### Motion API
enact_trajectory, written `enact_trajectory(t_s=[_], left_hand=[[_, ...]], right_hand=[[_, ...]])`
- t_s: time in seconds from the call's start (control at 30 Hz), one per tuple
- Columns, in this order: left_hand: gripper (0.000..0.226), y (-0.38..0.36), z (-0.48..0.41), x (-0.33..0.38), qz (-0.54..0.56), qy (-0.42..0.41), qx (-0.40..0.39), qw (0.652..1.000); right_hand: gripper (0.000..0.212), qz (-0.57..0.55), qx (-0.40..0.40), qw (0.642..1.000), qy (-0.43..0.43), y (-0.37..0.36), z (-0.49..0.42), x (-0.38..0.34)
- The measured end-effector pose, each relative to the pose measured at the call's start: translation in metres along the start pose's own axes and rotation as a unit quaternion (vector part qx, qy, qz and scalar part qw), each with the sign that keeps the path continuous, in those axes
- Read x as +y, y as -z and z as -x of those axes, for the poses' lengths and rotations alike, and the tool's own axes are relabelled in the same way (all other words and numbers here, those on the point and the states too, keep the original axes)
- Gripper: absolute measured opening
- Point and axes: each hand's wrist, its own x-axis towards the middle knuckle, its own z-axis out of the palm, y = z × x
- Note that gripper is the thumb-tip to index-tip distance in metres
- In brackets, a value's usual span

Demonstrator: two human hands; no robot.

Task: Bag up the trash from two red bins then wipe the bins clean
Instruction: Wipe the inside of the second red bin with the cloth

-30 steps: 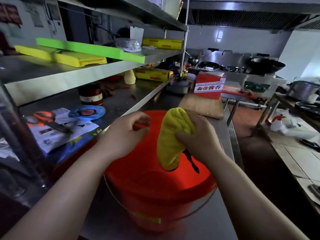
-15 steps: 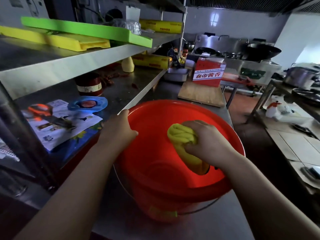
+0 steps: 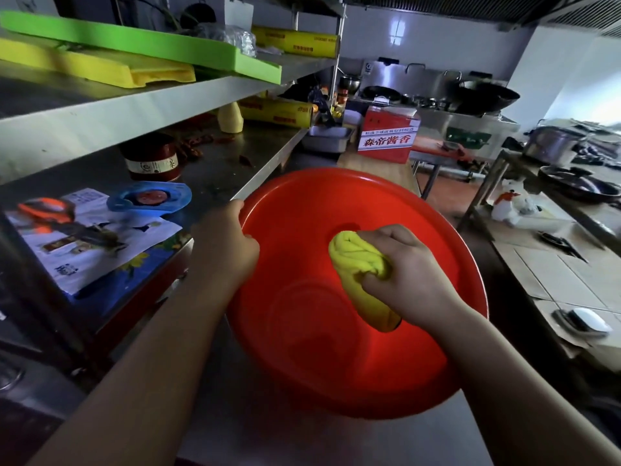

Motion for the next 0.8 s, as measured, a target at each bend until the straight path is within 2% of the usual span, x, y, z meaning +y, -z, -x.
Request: enact_trajectory(t_s=[0.23, 0.4, 0.57, 0.8], left_hand=[[0.058, -0.007, 0.020, 0.019, 0.037, -0.076, 0.069, 0.994], [0.055, -0.015, 0.041, 0.026, 0.043, -0.115, 0.108, 0.987], [0.052, -0.026, 0.064, 0.027, 0.024, -0.106, 0.126, 0.986], [0.051, -0.033, 0.097, 0.031, 0.092, -0.009, 0.159, 0.983]], right_hand=[[0.060, 0.021, -0.004, 0.999, -0.037, 0.001, 0.015, 0.017], [0.058, 0.017, -0.047, 0.997, -0.062, 0.002, 0.027, 0.028], [0.062, -0.019, -0.125, 0.989, -0.074, 0.000, 0.042, 0.037], [0.061, -0.109, -0.209, 0.971, -0.025, -0.004, 0.071, 0.034]])
